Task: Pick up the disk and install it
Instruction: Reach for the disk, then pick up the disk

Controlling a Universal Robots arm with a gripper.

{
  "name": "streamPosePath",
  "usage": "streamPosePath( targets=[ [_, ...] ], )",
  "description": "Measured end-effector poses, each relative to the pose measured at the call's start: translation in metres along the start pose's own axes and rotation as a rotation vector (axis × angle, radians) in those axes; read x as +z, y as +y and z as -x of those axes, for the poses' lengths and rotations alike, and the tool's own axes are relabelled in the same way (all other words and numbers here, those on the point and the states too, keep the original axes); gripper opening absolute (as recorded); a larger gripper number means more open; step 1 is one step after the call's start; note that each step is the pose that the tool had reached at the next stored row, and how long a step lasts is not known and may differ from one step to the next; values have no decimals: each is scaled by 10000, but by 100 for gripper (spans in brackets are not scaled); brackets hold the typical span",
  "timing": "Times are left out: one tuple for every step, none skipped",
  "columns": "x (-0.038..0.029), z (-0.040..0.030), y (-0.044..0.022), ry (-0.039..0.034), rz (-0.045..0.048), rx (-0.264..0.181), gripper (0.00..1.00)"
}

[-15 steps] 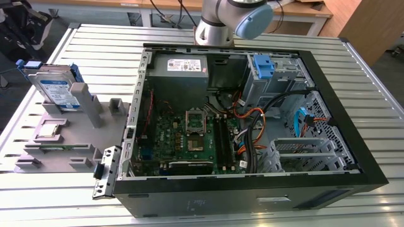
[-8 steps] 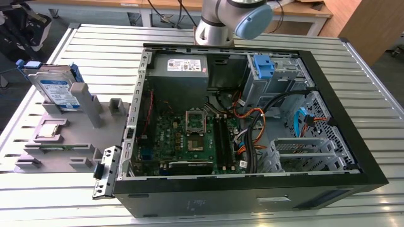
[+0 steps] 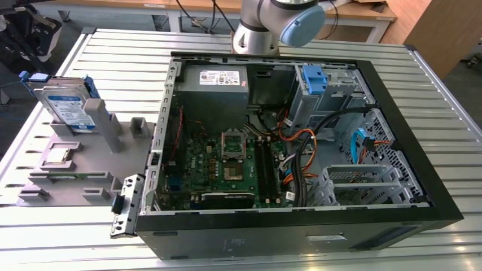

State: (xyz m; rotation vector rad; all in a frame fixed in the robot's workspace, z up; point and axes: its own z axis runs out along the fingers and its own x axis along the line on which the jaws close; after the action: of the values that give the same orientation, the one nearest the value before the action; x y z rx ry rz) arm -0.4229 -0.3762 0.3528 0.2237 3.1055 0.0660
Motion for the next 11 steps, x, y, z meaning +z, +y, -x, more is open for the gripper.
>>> streamPosePath(
  targets=[
    [1,0,0,0,0,0,11],
    [3,0,0,0,0,0,11],
    [6,0,0,-1,1,0,11],
    [8,0,0,-1,1,0,11],
    [4,0,0,-1,1,0,11],
    [1,0,0,-1,1,0,11],
    [1,0,0,-1,1,0,11],
    [1,0,0,-1,1,0,11],
    [0,0,0,-1,1,0,11],
    [0,0,0,-1,1,1,11],
    [0,0,0,-1,1,0,11]
  ],
)
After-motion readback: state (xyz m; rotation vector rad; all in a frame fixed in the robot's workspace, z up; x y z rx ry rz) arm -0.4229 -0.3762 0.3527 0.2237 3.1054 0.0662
